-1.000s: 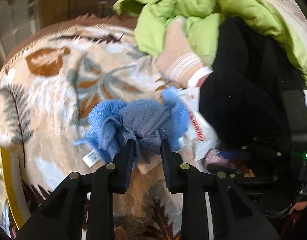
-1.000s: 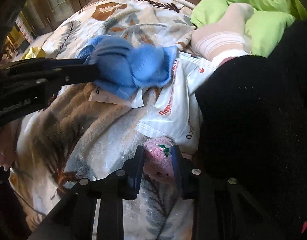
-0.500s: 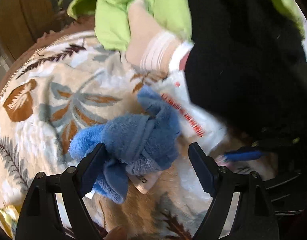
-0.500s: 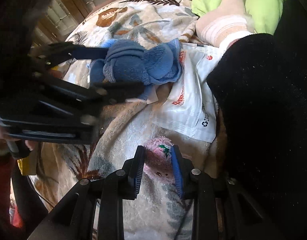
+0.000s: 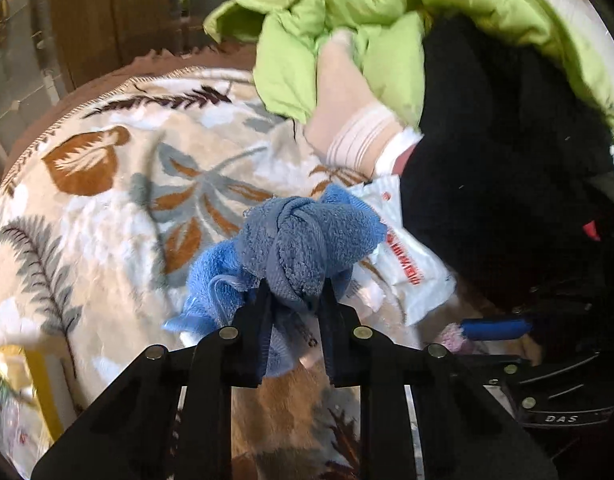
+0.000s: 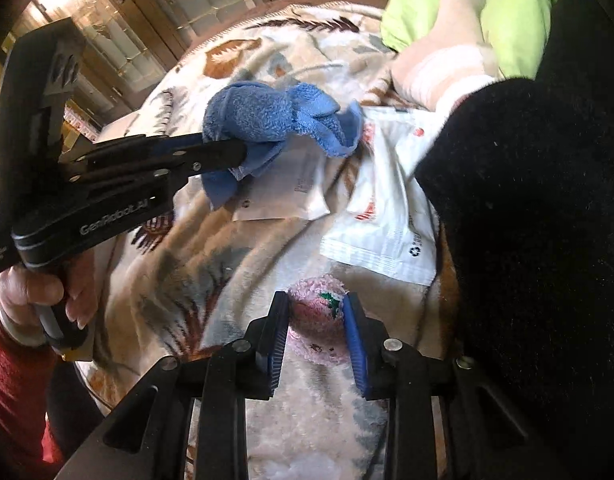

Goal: Organize soft objects
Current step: 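Lift the blue towel with the left gripper while the right gripper grasps a pink fuzzy item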

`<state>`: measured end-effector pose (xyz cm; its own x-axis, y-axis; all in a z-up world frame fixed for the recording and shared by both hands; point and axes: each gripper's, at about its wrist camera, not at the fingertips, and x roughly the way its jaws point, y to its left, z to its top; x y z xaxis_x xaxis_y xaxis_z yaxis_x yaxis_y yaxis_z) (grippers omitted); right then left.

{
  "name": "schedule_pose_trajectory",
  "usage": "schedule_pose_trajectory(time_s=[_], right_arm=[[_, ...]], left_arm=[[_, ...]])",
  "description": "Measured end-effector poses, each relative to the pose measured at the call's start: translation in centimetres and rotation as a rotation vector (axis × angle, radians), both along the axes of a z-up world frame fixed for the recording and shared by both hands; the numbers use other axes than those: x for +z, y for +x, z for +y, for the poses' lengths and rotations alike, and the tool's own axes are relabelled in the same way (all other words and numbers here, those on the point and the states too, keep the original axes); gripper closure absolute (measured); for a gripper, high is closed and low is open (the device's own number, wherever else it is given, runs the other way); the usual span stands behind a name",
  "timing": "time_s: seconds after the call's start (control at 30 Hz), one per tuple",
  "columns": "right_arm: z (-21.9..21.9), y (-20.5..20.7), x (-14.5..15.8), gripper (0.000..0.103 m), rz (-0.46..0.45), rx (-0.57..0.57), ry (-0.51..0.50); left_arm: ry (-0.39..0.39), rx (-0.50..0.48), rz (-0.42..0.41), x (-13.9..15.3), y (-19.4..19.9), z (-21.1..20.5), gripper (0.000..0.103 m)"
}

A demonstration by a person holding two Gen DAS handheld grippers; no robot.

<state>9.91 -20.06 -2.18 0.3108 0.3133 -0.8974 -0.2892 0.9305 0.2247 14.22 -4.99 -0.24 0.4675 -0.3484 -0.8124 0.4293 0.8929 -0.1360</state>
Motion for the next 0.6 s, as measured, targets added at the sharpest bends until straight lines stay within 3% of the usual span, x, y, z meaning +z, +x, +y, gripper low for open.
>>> schedule_pose_trajectory(time_s=[0.43,0.47,0.6], right_arm=[[3.8,-1.2,3.6,0.075,-0.06,0.075,0.077],[4.3,-1.1,3.7,0.075,-0.062,0.083,0.08],[6.1,-1.0,3.5,0.075,-0.056,0.111,0.07]], left_arm=[[-0.139,0.144,-0.065,4.9,-5.8,5.6,0.089],[-0.141,0.153,-0.069,5.0,-6.0,6.0,0.096],[-0.128,0.18,-0.056,5.1,-6.9,7.8,0.096]])
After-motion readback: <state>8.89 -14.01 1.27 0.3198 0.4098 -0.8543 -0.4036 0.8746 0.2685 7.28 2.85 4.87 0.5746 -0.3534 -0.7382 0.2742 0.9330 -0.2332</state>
